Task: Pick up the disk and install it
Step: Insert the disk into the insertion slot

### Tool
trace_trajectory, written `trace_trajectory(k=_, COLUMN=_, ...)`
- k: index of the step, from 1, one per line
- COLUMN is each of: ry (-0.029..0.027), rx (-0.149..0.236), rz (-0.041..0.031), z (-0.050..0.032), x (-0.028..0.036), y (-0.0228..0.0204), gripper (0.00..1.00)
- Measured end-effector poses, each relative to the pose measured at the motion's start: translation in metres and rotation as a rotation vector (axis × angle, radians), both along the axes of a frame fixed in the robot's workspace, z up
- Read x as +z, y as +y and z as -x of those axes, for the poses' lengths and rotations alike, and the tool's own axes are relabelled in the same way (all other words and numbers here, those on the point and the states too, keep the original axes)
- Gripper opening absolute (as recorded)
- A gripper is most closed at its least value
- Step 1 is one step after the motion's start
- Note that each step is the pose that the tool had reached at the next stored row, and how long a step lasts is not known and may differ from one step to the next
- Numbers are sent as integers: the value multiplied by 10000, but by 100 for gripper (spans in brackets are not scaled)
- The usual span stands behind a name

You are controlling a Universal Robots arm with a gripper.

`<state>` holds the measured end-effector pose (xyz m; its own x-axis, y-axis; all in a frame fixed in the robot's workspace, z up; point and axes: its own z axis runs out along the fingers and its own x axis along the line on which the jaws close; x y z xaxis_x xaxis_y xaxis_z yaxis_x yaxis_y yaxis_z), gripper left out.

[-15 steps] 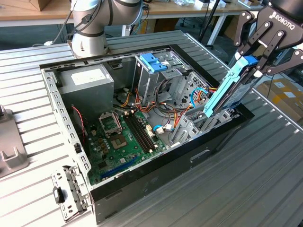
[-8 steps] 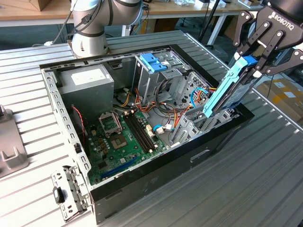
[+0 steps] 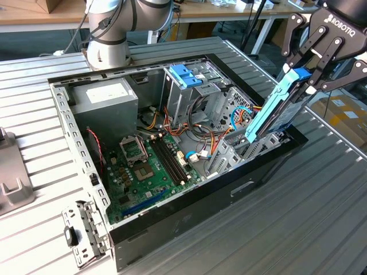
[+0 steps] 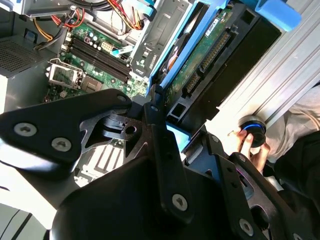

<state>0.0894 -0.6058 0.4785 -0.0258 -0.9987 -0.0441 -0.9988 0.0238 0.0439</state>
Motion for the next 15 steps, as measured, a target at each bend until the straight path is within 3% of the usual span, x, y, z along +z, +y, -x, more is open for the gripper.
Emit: trace_trajectory(k=15, ry=0, rx=-1, rz=1, z=48, x=-2, y=0, gripper=37)
